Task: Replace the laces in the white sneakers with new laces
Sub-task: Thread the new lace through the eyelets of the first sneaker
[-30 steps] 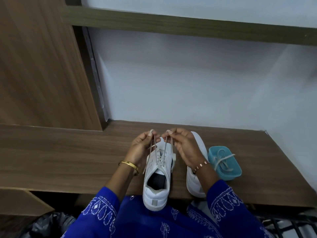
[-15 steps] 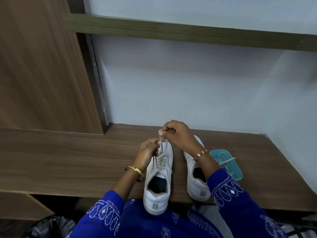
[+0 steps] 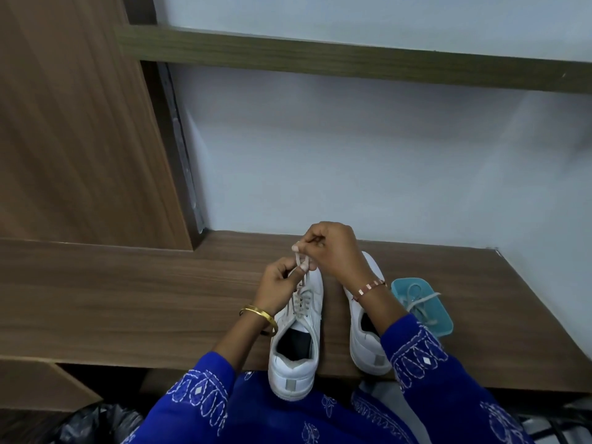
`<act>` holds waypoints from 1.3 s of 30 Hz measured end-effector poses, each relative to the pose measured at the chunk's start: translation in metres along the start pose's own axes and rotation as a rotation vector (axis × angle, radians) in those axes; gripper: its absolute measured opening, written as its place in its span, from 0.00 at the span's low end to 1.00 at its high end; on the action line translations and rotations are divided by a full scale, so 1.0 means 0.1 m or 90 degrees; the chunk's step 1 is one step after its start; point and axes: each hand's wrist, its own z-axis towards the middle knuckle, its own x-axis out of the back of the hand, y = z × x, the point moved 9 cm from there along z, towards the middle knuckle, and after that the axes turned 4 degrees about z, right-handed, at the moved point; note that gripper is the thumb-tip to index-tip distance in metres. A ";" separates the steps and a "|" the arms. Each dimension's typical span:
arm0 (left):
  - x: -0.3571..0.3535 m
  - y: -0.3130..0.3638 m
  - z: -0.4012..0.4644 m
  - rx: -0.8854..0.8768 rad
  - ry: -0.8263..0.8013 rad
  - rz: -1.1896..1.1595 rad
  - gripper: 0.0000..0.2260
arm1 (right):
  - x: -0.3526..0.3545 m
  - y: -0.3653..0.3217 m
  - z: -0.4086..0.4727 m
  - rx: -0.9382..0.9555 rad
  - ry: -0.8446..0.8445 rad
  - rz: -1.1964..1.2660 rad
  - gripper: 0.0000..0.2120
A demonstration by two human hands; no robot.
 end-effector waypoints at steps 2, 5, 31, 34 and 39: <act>0.02 -0.10 0.01 0.049 0.012 -0.059 0.12 | 0.09 0.11 -0.07 -0.025 0.077 0.046 0.09; 0.04 -0.24 0.01 0.118 0.010 -0.149 0.11 | 0.08 0.44 -0.24 -0.096 0.104 0.078 0.10; 0.13 -0.35 -0.01 0.192 0.052 -0.272 0.10 | -0.38 1.30 -0.70 -0.155 -0.086 -0.275 0.10; 0.05 -0.30 0.00 0.175 0.028 -0.235 0.10 | -0.37 1.19 -0.60 -0.174 -0.098 -0.232 0.09; 0.01 -0.13 0.01 0.100 -0.039 -0.087 0.12 | -0.02 0.72 -0.36 -0.134 0.105 0.094 0.07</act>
